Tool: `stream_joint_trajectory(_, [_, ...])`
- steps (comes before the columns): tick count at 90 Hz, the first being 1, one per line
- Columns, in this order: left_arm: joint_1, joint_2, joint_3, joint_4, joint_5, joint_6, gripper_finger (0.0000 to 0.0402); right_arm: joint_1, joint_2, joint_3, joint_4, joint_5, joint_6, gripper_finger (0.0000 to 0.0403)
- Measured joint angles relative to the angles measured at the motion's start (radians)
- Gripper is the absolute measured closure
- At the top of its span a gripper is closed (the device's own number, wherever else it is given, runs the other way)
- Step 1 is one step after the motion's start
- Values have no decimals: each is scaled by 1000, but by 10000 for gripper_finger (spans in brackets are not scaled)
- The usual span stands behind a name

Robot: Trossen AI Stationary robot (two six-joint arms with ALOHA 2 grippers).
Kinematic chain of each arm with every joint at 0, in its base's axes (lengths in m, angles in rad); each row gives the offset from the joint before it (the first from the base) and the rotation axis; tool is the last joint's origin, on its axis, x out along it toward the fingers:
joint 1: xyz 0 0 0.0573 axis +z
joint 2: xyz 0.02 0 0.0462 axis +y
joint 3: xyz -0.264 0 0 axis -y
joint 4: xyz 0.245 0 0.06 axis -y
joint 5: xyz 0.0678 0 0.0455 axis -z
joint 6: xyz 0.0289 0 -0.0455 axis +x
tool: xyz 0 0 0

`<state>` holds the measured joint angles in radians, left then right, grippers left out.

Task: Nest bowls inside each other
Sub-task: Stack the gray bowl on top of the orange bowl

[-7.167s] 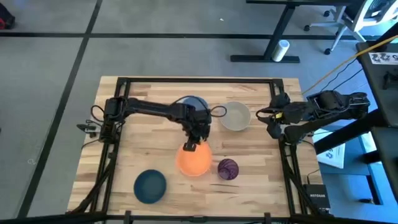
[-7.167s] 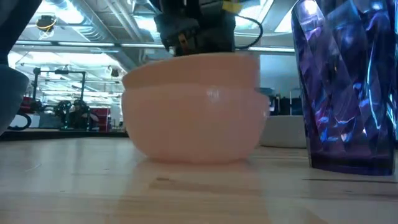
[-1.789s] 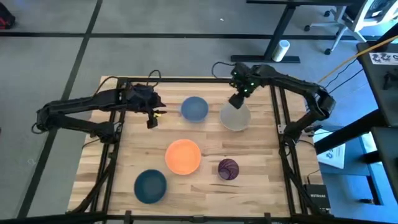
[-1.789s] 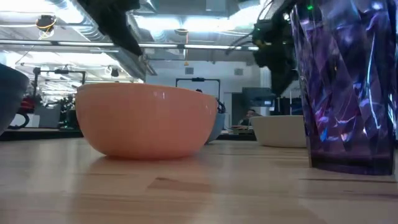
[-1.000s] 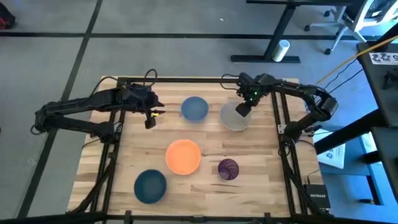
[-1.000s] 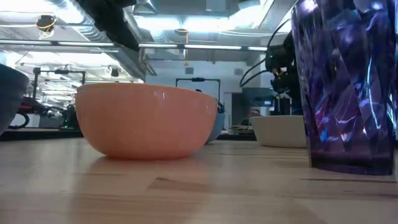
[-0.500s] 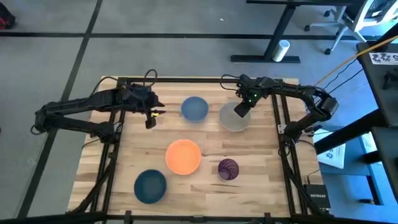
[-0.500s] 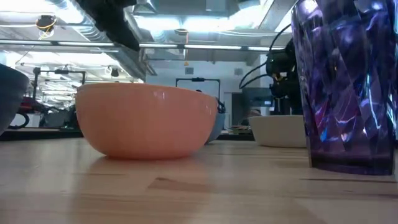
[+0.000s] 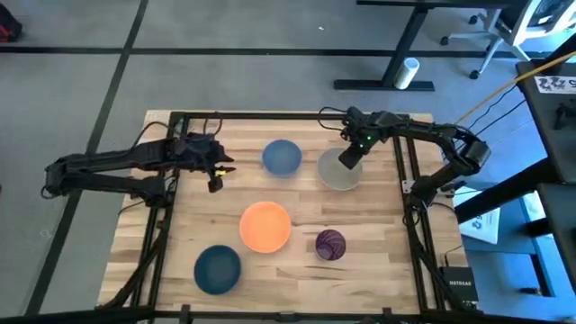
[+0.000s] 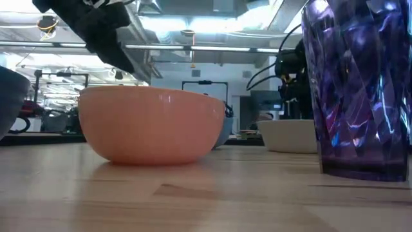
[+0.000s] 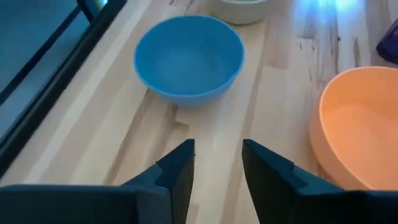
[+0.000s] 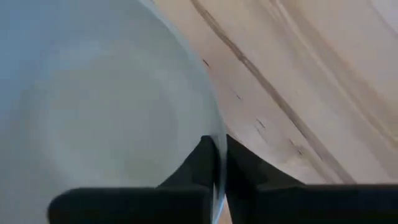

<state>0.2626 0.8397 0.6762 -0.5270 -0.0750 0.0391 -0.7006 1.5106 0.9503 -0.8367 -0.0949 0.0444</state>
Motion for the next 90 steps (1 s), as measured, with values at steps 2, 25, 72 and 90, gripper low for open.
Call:
stream_joint_trajectory(2, [0, -5, -3, 0, 0, 0, 283, 0, -6, 20, -19, 6, -1, 403])
stream_joint_trajectory(25, [0, -35, -32, -3, -11, 0, 283, 8, -91, 378, -253, 56, 0, 402])
stream_joint_trajectory(72, [-1, -34, -32, 4, -14, 29, 283, 430, 104, 800, -263, 122, 169, 402])
stream_joint_trajectory(90, [-1, -34, -32, -25, -9, 27, 283, 541, 213, 878, -183, 79, 218, 403])
